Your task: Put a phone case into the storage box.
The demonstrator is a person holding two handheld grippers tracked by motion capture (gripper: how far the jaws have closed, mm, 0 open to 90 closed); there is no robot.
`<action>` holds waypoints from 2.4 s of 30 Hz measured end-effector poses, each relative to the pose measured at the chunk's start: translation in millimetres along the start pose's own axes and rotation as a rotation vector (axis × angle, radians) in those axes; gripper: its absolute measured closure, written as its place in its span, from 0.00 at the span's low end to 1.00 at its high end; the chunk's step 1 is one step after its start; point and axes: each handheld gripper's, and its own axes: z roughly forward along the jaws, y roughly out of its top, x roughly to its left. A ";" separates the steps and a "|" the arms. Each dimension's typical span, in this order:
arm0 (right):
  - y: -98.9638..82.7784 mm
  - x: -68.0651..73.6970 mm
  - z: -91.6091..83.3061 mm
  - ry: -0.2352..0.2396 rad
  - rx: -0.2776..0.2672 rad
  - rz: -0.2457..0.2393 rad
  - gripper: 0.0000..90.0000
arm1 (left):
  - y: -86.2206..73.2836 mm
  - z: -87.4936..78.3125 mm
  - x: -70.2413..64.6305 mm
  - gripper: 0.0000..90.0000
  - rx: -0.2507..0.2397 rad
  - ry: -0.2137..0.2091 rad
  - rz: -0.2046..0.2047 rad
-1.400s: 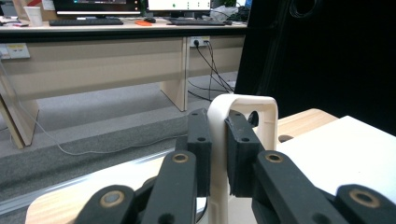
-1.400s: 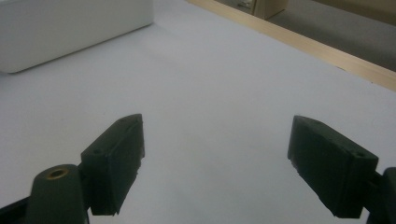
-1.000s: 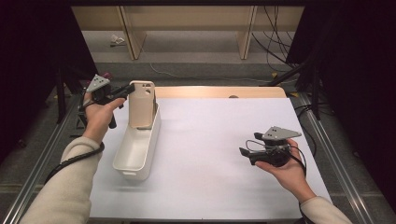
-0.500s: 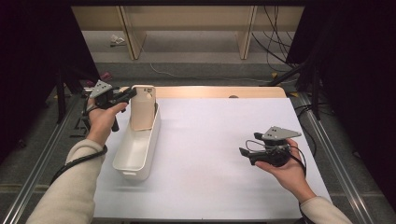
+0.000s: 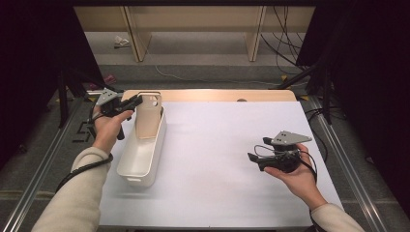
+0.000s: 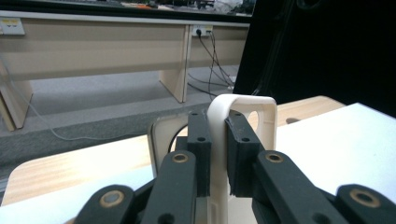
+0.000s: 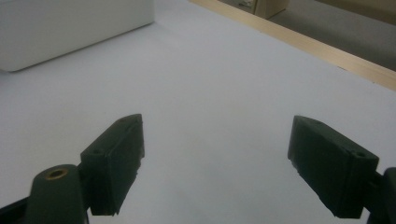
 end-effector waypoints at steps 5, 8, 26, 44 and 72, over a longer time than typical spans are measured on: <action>0.0 -0.2 0.0 0.001 -0.001 0.000 0.22 | -4.5 1.8 0.9 0.90 0.004 0.006 -0.007; 0.0 -0.3 -0.2 0.000 -0.001 0.000 0.22 | -5.7 2.6 1.4 0.90 0.008 0.009 -0.005; 0.1 -0.1 -0.1 0.001 -0.001 -0.002 0.22 | -7.9 6.9 5.7 0.89 0.032 0.027 -0.008; 0.1 -0.2 0.0 0.003 -0.001 -0.001 0.22 | -2.0 14.7 6.3 0.83 0.153 0.120 0.063; 0.2 0.1 0.5 0.006 0.000 -0.001 0.22 | 14.1 10.3 -9.4 0.36 0.222 0.172 0.102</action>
